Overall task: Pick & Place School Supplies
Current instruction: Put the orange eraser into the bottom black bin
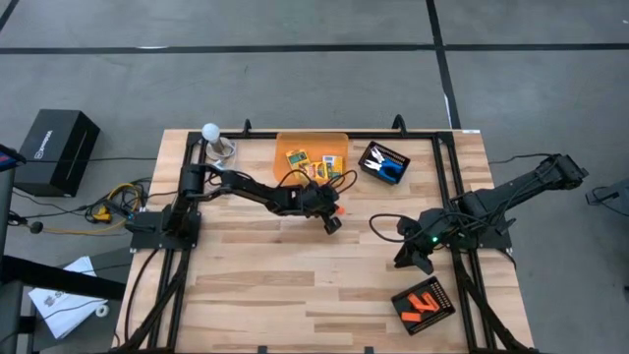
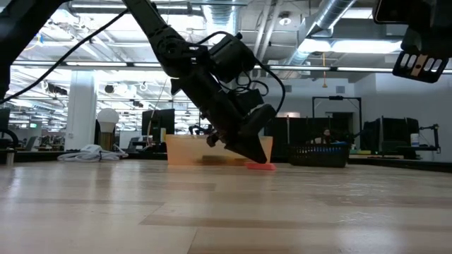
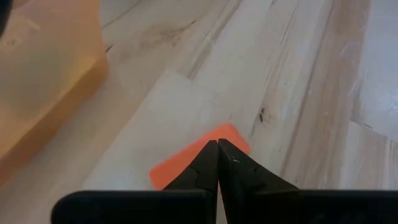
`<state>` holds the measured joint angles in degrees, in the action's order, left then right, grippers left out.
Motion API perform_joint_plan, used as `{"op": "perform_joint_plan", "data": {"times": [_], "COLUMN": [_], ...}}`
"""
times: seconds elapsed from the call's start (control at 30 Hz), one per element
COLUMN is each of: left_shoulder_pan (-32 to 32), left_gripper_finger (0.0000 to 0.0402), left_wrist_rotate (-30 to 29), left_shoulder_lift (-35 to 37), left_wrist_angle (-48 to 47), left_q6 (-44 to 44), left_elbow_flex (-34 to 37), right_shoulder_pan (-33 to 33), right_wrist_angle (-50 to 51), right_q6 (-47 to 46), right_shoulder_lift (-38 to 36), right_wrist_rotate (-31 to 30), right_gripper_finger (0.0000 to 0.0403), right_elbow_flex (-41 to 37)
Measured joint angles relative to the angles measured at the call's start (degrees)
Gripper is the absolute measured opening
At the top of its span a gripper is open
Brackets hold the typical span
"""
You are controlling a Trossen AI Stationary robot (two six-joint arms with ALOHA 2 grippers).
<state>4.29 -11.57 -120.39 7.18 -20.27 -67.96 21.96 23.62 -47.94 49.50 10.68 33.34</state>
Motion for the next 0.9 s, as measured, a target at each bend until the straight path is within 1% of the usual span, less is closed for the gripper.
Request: {"op": "perform_joint_plan", "data": {"times": [0.33,0.67,0.77,0.8,0.9], "left_shoulder_pan": [-1.5,-1.8,-2.6,-3.0,-3.6], "left_gripper_finger": [0.0000,0.0000,0.0000,0.0000,0.0000], "left_wrist_rotate": [-0.6,0.2,2.8,2.0,3.4], "left_shoulder_lift": [-0.2,-0.3,-0.3,-0.3,-0.1], "left_wrist_angle": [-0.8,-2.0,-2.3,-1.7,-0.3], "left_q6": [-3.7,-7.5,-9.7,-10.2,-13.3], "left_elbow_flex": [0.1,0.2,1.6,2.3,4.2], "right_shoulder_pan": [0.0,0.0,0.0,0.0,0.0], "right_wrist_angle": [0.2,0.6,0.9,0.9,0.9], "right_q6": [1.0,1.9,1.9,1.9,2.1], "right_shoulder_lift": [0.0,0.0,0.0,0.0,0.0], "right_wrist_rotate": [0.0,0.0,0.0,0.0,0.0], "right_gripper_finger": [0.0102,0.0102,0.0102,0.0102,0.0102], "right_elbow_flex": [0.0,0.0,0.0,0.0,0.0]}}
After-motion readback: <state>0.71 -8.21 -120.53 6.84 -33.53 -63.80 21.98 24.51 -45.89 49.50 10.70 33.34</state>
